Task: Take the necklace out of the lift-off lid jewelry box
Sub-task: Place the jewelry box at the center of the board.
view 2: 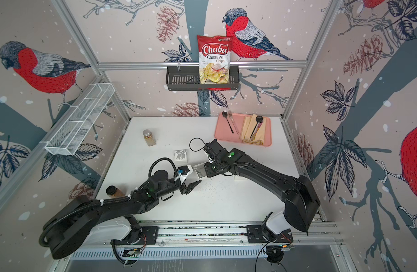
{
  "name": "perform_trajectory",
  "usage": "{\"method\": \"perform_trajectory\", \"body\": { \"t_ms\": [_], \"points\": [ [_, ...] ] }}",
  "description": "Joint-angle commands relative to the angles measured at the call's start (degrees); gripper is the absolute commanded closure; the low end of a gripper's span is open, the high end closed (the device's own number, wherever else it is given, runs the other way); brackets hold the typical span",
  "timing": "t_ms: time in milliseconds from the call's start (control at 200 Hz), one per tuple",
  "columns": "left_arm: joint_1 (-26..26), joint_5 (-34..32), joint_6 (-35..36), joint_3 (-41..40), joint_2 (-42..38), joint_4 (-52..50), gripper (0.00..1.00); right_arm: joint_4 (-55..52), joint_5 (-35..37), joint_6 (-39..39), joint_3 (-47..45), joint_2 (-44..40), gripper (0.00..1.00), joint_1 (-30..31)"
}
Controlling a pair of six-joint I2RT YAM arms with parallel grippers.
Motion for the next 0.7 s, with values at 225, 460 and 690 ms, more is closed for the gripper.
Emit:
{"method": "perform_trajectory", "body": {
  "t_ms": [225,460,690],
  "points": [
    [0.0,-10.6,-7.7,-6.9,-6.5,0.3,0.01,8.7,10.6,5.0,-6.1,5.1,1.00,0.6],
    [1.0,-19.2,-24.8,-9.0,-13.3,-9.6,0.03,12.9,10.3,4.4,-8.9,7.1,0.63,0.5],
    [2.4,-15.7,-28.6,-5.2,-13.2,-14.7,0.17,8.7,12.3,7.5,-7.2,5.7,0.63,-1.4]
  ]
}}
